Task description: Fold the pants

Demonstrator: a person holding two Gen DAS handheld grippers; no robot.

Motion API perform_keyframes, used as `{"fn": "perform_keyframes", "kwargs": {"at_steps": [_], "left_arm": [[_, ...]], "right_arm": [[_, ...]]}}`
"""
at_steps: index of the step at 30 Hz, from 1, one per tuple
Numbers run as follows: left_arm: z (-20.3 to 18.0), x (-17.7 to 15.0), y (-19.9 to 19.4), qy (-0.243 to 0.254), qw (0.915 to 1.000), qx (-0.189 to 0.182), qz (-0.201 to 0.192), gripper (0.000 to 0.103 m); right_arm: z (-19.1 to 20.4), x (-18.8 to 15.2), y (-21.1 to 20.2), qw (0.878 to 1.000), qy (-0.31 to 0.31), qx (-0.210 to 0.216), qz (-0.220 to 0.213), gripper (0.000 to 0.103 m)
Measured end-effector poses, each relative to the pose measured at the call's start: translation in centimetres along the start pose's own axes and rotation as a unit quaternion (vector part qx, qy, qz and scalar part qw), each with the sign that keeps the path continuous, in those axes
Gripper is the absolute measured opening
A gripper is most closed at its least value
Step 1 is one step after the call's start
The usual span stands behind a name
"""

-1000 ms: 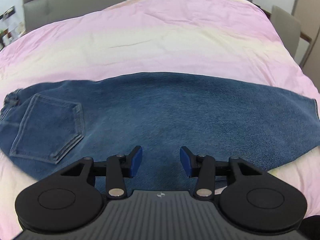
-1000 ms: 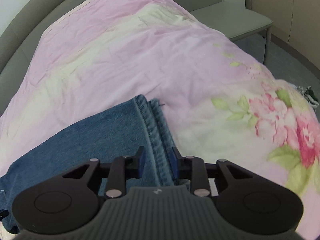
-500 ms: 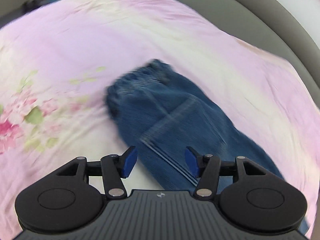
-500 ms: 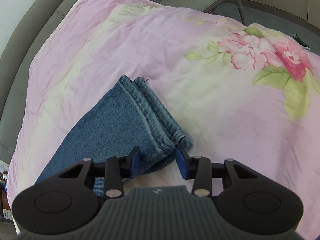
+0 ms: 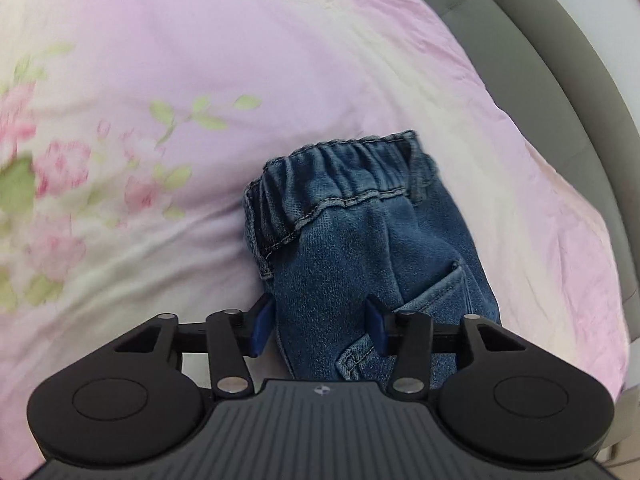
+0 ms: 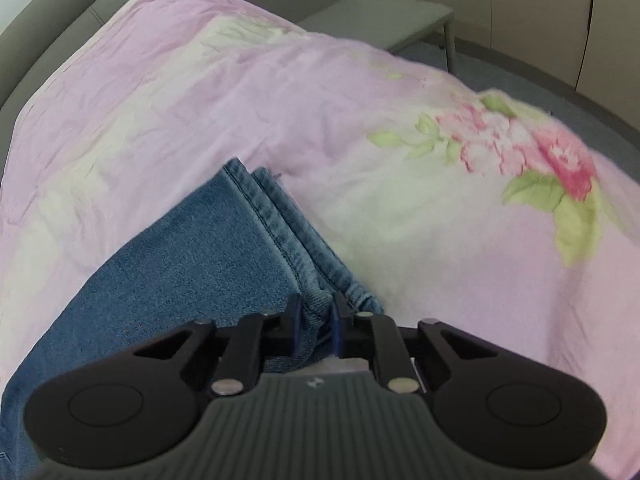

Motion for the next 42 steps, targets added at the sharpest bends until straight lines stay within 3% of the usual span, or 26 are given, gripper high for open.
{"fn": "perform_keyframes", "kwargs": {"at_steps": [2, 6, 9, 14, 19, 23, 27, 35, 38, 42], "left_arm": [[-1.9, 0.2, -1.3, 0.039, 0.9990, 0.006, -0.020, 0.051], [-6.2, 1.3, -5.1, 0.111, 0.9926, -0.025, -0.043, 0.051], [-6.7, 1.5, -4.6, 0.143, 0.9890, -0.006, -0.036, 0.051], [-3.5, 1.0, 0.4, 0.122, 0.9913, 0.048, 0.004, 0.051], [-2.1, 0.5, 1.4, 0.117, 0.9916, 0.054, 0.015, 0.052], [-2.8, 0.4, 1.0, 0.140, 0.9873, 0.074, 0.013, 0.056], [-3.8, -0.2, 0.2, 0.170, 0.9799, 0.104, -0.002, 0.062], [-2.3, -2.9, -2.0, 0.101, 0.9928, 0.059, 0.025, 0.066], [-2.1, -4.1, -2.9, 0.084, 0.9951, 0.039, 0.034, 0.066], [-2.4, -5.9, -4.3, 0.096, 0.9942, 0.027, 0.039, 0.066]], "right_arm": [[1.0, 1.7, -1.6, 0.999, -0.027, 0.002, -0.028, 0.007], [2.5, 4.7, -4.7, 0.995, -0.057, -0.002, -0.086, 0.005], [1.3, 5.3, -4.5, 0.994, -0.052, -0.028, -0.097, 0.005], [-1.1, 1.6, 0.3, 0.999, -0.025, -0.037, -0.022, 0.005], [-2.9, -0.6, 2.6, 1.000, -0.012, -0.009, 0.015, 0.008], [-4.1, -0.6, 2.6, 1.000, -0.007, 0.010, 0.025, 0.028], [-4.5, -0.3, 1.9, 0.999, -0.008, 0.024, 0.026, 0.034], [-5.6, -3.2, 2.2, 0.988, 0.105, 0.104, 0.038, 0.036], [-6.1, -4.3, 2.6, 0.981, 0.147, 0.124, 0.019, 0.035], [-6.8, -5.6, 1.2, 0.976, 0.170, 0.136, 0.001, 0.020]]}}
Point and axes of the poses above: each gripper's, at about its wrist camera, not at the fingertips, and y roughly the way its jaws point, z to its left, x to its top, the point moved 6 cm from there along y, roughly the way its jaws point, and after that the axes turned 9 degrees about -y, right-handed, at the moved point
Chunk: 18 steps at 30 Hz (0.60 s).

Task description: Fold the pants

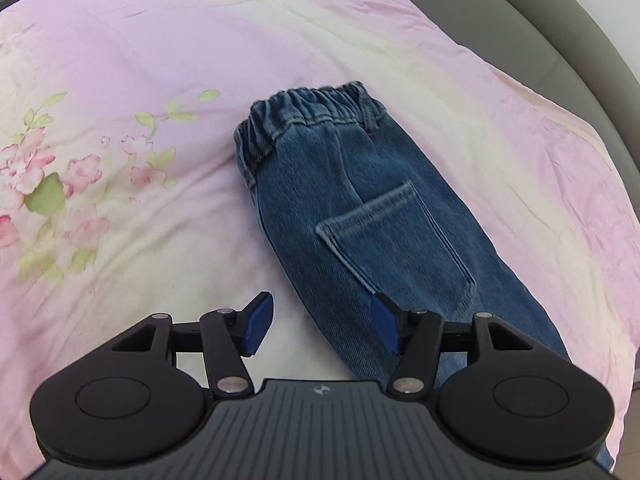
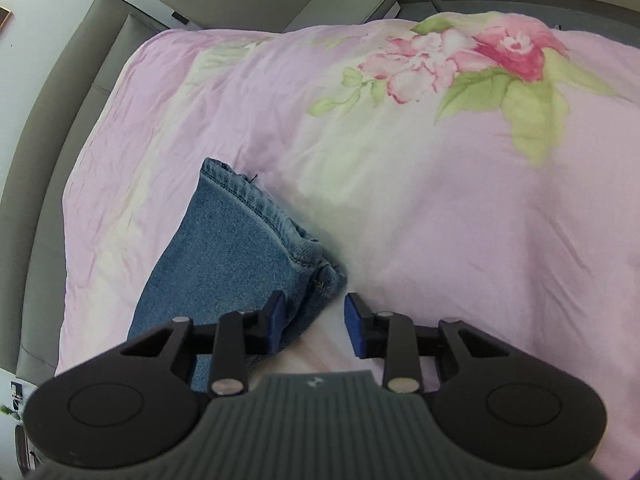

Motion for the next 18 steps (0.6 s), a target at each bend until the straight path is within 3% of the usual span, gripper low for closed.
{"fn": "perform_keyframes", "kwargs": {"at_steps": [4, 7, 14, 18], "left_arm": [[-0.6, -2.6, 0.1, -0.001, 0.9993, -0.013, 0.035, 0.066], [-1.8, -5.1, -0.1, -0.007, 0.9972, -0.046, 0.059, 0.066], [-4.8, -11.3, -0.6, 0.003, 0.9890, -0.103, 0.106, 0.066], [-5.8, -13.4, 0.8, 0.024, 0.9912, -0.081, 0.102, 0.066]], "right_arm": [[-0.7, -0.4, 0.1, 1.000, -0.005, 0.001, 0.004, 0.017], [-0.5, 0.1, 1.1, 1.000, 0.013, 0.012, -0.007, 0.019], [-0.3, 0.6, 3.5, 0.999, 0.030, -0.014, -0.022, 0.019], [0.3, 1.0, 3.0, 0.999, 0.018, -0.020, -0.030, 0.011]]}}
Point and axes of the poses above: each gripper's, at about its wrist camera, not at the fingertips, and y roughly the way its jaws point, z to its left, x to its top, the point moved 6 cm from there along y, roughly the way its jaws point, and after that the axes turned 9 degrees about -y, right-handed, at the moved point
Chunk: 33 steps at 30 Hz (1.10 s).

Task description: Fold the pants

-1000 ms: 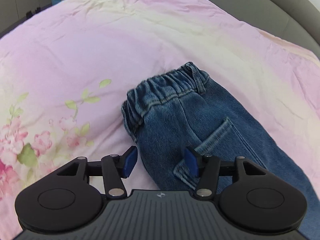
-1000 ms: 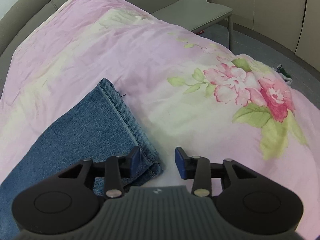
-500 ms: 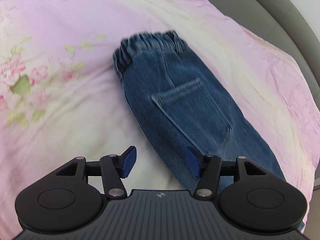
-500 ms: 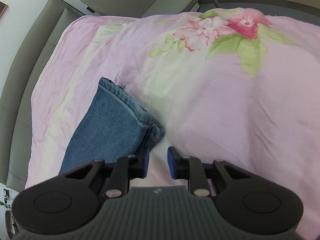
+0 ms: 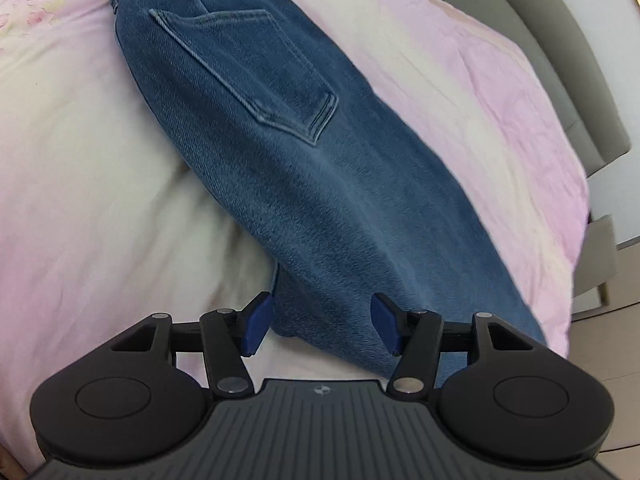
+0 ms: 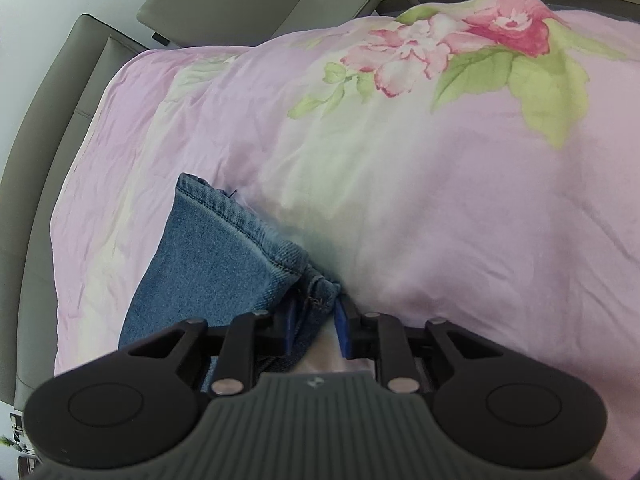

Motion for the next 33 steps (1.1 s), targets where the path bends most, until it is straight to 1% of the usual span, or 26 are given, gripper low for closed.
{"fn": "perform_keyframes", "kwargs": {"at_steps": [3, 4, 7, 9, 10, 11, 12, 13, 15, 17, 18, 20, 21, 22, 23, 24, 25, 26, 27, 29, 31, 33], "left_arm": [[0.4, 0.2, 1.1, 0.020, 0.9989, 0.034, -0.025, 0.066], [0.7, 0.2, 1.5, 0.024, 0.9987, 0.035, -0.028, 0.066], [0.6, 0.7, 1.9, 0.017, 0.9992, 0.019, -0.030, 0.066], [-0.1, 1.4, 1.3, 0.022, 0.9980, 0.018, -0.057, 0.053], [-0.4, 1.8, 1.0, 0.020, 0.9976, 0.016, -0.065, 0.047], [-0.6, 2.1, 0.9, 0.015, 0.9975, 0.021, -0.066, 0.034], [-0.6, 2.3, 1.2, 0.014, 0.9971, 0.039, -0.064, 0.018], [-0.6, 2.3, 1.4, 0.021, 0.9963, 0.055, -0.063, 0.013], [-1.0, 2.4, 1.8, 0.035, 0.9943, 0.074, -0.069, 0.009], [-1.7, 2.7, 2.3, 0.046, 0.9912, 0.101, -0.072, 0.008], [-1.7, 3.0, 2.7, 0.042, 0.9902, 0.114, -0.069, 0.008], [-1.4, 3.3, 3.6, 0.025, 0.9889, 0.135, -0.056, 0.008], [-1.5, 3.4, 3.9, 0.026, 0.9879, 0.143, -0.054, 0.008], [-1.8, 3.2, 4.0, 0.038, 0.9859, 0.155, -0.050, 0.009], [-2.1, 3.1, 4.0, 0.052, 0.9837, 0.166, -0.046, 0.012], [-2.4, 3.0, 3.7, 0.069, 0.9811, 0.176, -0.041, 0.015], [-2.7, 2.9, 3.3, 0.081, 0.9801, 0.178, -0.034, 0.016], [-2.8, 2.8, 2.8, 0.089, 0.9798, 0.177, -0.026, 0.024], [-2.9, 2.7, 2.1, 0.096, 0.9802, 0.172, -0.017, 0.029], [-3.4, 2.7, 1.0, 0.119, 0.9796, 0.162, -0.008, 0.029], [-4.7, 2.8, 0.1, 0.156, 0.9774, 0.142, -0.009, 0.029], [-6.2, 3.2, -0.5, 0.195, 0.9723, 0.127, -0.025, 0.030]], "right_arm": [[1.8, 1.0, -2.1, 0.998, -0.053, 0.003, -0.027, 0.008], [2.5, 1.5, -2.8, 0.997, -0.068, 0.006, -0.035, 0.008], [5.8, 3.3, -5.9, 0.991, -0.123, 0.017, -0.057, 0.007], [8.3, 4.6, -8.0, 0.982, -0.170, 0.014, -0.082, 0.005], [9.1, 5.1, -8.5, 0.979, -0.183, 0.008, -0.090, 0.005], [9.5, 5.6, -8.5, 0.976, -0.197, -0.005, -0.093, 0.005], [9.4, 5.8, -7.8, 0.974, -0.208, -0.023, -0.089, 0.005], [8.8, 5.7, -6.8, 0.973, -0.212, -0.044, -0.076, 0.005], [6.8, 4.9, -4.3, 0.975, -0.203, -0.079, -0.040, 0.005], [4.2, 3.1, -1.8, 0.976, -0.187, -0.113, -0.002, 0.005], [3.3, 2.5, -0.9, 0.976, -0.183, -0.119, 0.006, 0.005], [2.2, 1.5, 0.2, 0.976, -0.180, -0.120, 0.013, 0.006], [2.1, 1.5, 0.4, 0.975, -0.187, -0.119, 0.014, 0.006], [2.1, 1.6, 0.2, 0.975, -0.186, -0.118, 0.016, 0.007], [2.2, 1.8, -0.1, 0.976, -0.184, -0.116, 0.019, 0.009], [2.3, 2.1, -0.5, 0.975, -0.189, -0.113, 0.025, 0.014], [2.3, 2.4, -1.0, 0.972, -0.201, -0.116, 0.029, 0.015], [2.4, 2.7, -1.6, 0.968, -0.219, -0.122, 0.030, 0.020], [2.6, 3.0, -2.2, 0.962, -0.238, -0.129, 0.029, 0.024], [2.8, 3.4, -3.8, 0.952, -0.273, -0.138, 0.022, 0.027], [3.5, 3.5, -5.2, 0.946, -0.299, -0.123, 0.016, 0.028], [4.6, 3.3, -6.0, 0.942, -0.321, -0.100, 0.013, 0.028]]}}
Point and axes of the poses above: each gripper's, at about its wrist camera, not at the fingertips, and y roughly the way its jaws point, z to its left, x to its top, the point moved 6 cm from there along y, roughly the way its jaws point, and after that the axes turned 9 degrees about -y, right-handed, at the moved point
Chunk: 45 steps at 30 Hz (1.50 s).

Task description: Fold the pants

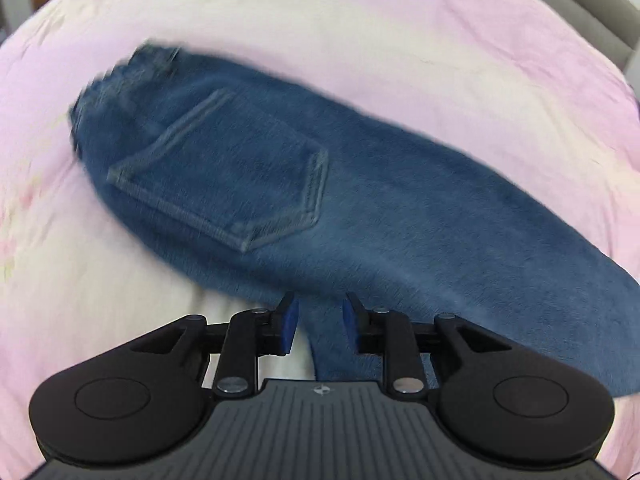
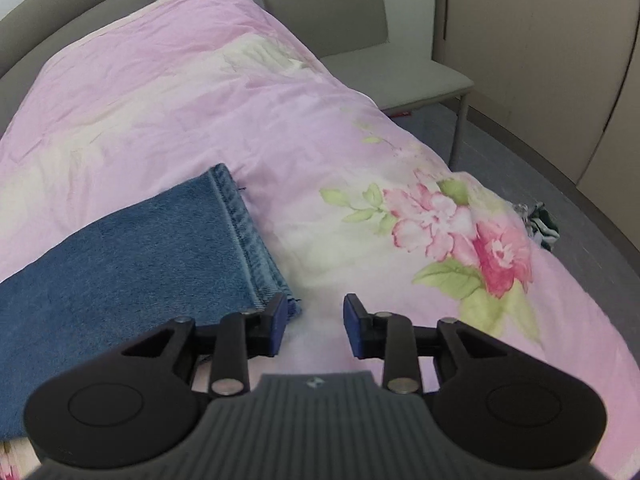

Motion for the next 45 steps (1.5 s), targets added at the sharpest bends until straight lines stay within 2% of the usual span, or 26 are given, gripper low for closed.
{"fn": "perform_keyframes", "kwargs": {"at_steps": [2, 7, 10, 13, 18, 20, 27, 34, 39, 45], "left_arm": [[-1.1, 1.4, 0.2, 0.029, 0.9994, -0.007, -0.014, 0.032], [-4.9, 2.1, 3.4, 0.091, 0.9945, -0.050, 0.013, 0.033], [-7.4, 1.4, 5.6, 0.124, 0.9901, -0.061, 0.028, 0.033], [-9.4, 1.1, 8.7, 0.147, 0.9868, -0.054, 0.038, 0.033], [-11.2, 2.6, 12.3, 0.145, 0.9879, -0.050, 0.026, 0.033], [-11.8, 3.6, 13.3, 0.141, 0.9885, -0.052, 0.018, 0.033], [-13.0, 7.0, 16.6, 0.104, 0.9931, -0.053, 0.012, 0.029], [-13.2, 7.7, 17.6, 0.086, 0.9950, -0.044, 0.026, 0.029], [-12.5, 7.8, 15.4, 0.072, 0.9959, -0.045, 0.029, 0.029], [-9.7, 5.2, 8.6, 0.110, 0.9922, -0.055, 0.016, 0.029]], "right_arm": [[1.8, 0.5, -0.3, 0.999, -0.031, 0.029, -0.009, 0.028], [9.2, 1.0, 1.6, 0.989, -0.104, 0.101, -0.006, 0.028], [14.8, 0.8, 3.4, 0.979, -0.155, 0.134, 0.008, 0.028], [20.5, 0.5, 5.4, 0.964, -0.212, 0.161, 0.022, 0.028], [27.6, 1.0, 8.6, 0.941, -0.305, 0.146, 0.015, 0.036], [29.3, 1.7, 9.8, 0.937, -0.319, 0.141, 0.010, 0.036], [32.1, 4.6, 14.0, 0.948, -0.285, 0.140, 0.030, 0.036], [33.2, 5.5, 15.3, 0.959, -0.245, 0.134, 0.042, 0.036], [32.6, 5.7, 13.4, 0.963, -0.230, 0.136, 0.040, 0.034], [27.7, 5.4, 9.3, 0.963, -0.231, 0.134, 0.045, 0.038]]}}
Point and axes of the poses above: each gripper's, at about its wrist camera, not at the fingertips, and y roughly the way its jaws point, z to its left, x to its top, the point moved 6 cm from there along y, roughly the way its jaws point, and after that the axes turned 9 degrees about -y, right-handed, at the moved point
